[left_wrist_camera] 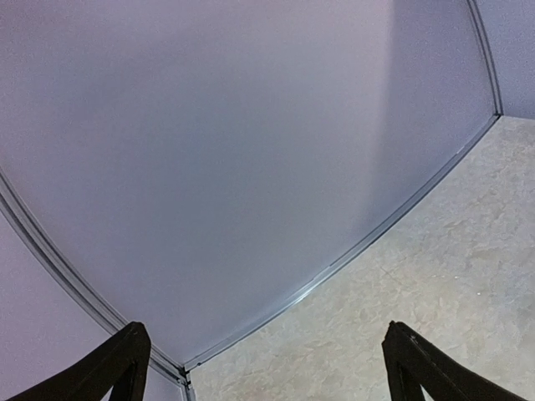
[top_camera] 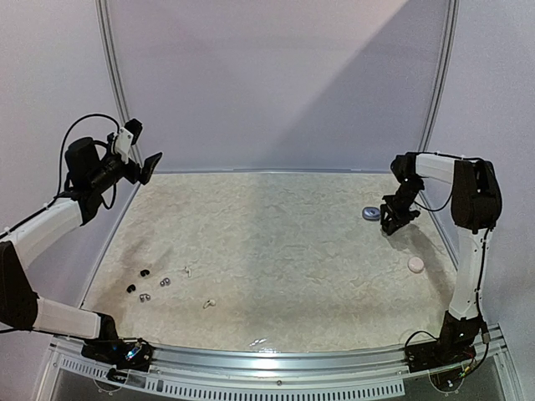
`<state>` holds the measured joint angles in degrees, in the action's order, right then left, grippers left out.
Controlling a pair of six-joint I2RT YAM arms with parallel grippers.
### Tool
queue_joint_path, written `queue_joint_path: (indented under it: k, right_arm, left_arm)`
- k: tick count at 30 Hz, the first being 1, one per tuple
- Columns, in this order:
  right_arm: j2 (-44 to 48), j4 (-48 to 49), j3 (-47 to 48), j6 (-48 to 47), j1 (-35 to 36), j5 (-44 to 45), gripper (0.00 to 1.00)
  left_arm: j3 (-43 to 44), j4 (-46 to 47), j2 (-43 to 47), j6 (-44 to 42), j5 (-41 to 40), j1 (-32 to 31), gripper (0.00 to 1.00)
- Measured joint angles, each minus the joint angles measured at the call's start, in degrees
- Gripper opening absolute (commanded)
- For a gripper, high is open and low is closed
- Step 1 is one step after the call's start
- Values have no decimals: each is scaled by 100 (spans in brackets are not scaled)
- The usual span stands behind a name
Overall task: Insert the wireless bluetooth earbuds into the charging case
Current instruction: Pick up the charging case from the center of the board, then pass from the right arm to the left
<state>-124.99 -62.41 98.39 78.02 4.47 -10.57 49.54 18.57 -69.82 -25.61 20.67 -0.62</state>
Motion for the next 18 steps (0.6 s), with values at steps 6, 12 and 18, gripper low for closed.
queue_joint_path:
  k: [6,12,18]
  right_arm:
    - [199,671,48,-1040,435,144,0]
    - [916,1447,236,-2396,1519,337,0]
    - [1305,2371,1416,-4621,3180,1126,0]
  left_arm:
    - [2,-111,164,817,507,7,93]
    - [254,-619,291,1987,1078,-269,91]
    - [890,-1388,289,2618,1628,-1086,90]
